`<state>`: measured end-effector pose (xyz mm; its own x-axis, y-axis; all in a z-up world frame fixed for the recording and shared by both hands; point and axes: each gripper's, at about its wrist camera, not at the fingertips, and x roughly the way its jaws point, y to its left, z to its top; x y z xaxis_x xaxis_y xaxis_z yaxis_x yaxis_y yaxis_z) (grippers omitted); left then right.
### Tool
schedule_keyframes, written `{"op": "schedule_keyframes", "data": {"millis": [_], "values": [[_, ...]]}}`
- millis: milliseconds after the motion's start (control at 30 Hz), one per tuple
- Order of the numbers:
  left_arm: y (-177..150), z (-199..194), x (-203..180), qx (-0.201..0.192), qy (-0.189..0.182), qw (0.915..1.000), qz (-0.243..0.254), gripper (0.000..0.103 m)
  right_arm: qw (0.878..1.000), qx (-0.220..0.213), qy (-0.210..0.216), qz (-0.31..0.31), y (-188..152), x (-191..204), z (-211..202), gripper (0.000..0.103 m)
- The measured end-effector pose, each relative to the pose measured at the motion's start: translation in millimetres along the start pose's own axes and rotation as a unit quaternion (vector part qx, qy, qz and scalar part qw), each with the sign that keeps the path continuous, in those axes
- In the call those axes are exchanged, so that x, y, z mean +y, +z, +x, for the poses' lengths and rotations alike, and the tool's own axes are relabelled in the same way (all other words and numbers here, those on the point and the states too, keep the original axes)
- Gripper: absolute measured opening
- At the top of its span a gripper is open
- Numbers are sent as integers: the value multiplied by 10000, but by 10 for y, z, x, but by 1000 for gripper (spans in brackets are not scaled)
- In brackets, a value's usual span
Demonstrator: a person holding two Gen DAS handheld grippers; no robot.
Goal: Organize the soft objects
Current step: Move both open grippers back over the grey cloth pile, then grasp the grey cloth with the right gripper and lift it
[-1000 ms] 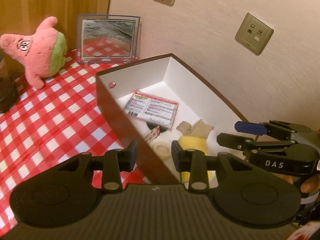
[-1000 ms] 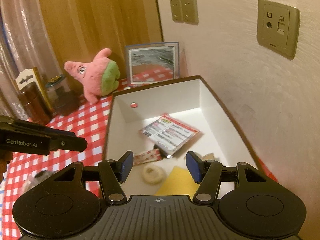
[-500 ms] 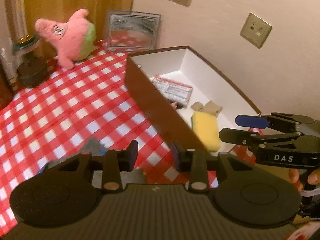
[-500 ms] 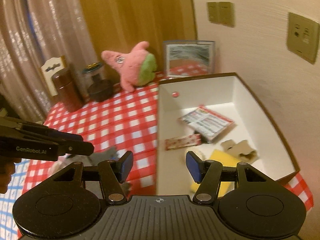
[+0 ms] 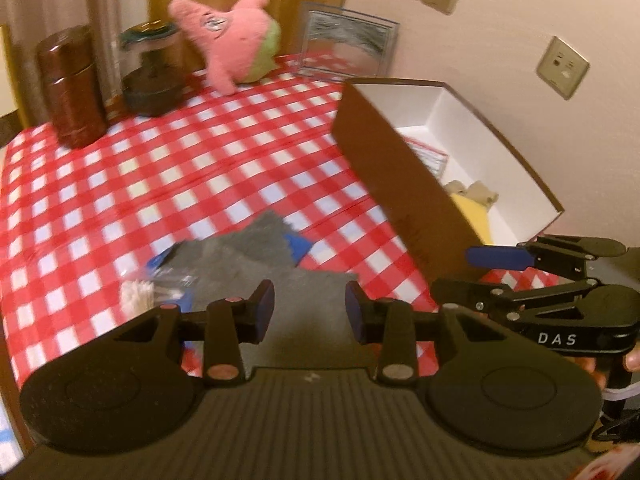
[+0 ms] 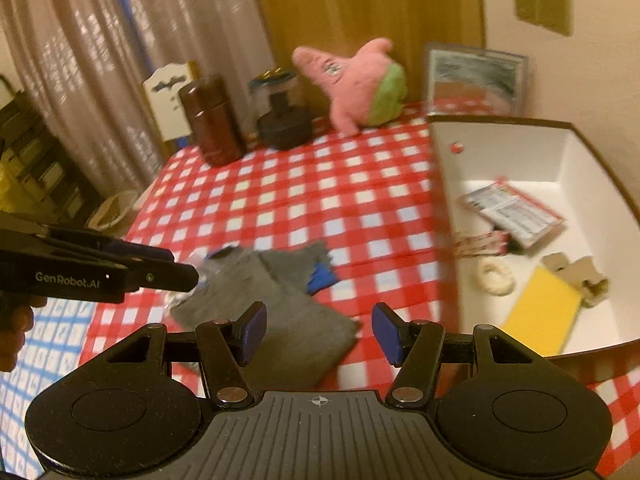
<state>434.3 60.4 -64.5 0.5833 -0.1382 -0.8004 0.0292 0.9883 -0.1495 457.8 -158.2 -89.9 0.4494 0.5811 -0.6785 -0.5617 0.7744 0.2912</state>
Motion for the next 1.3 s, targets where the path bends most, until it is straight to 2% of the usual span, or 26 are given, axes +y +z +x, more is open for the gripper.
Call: {"op": "schedule_keyframes", "data": {"millis": [433, 800, 1133, 1300], "values": [[-515, -169, 479, 223, 490, 9965, -635, 36, 9969, 509, 378, -476, -209, 394, 427, 59], [-793, -166, 638, 357, 810, 9926, -830, 36, 9904, 790, 564, -989, -356, 709, 766, 59], [-955, -51, 778, 422, 982, 9889, -1029, 36, 9860, 699, 622, -1377, -434, 937, 1032, 59], [-971, 22, 782, 447, 987, 9887, -1035, 36, 9828, 658, 445, -1667, -488, 1004, 1168, 59]]}}
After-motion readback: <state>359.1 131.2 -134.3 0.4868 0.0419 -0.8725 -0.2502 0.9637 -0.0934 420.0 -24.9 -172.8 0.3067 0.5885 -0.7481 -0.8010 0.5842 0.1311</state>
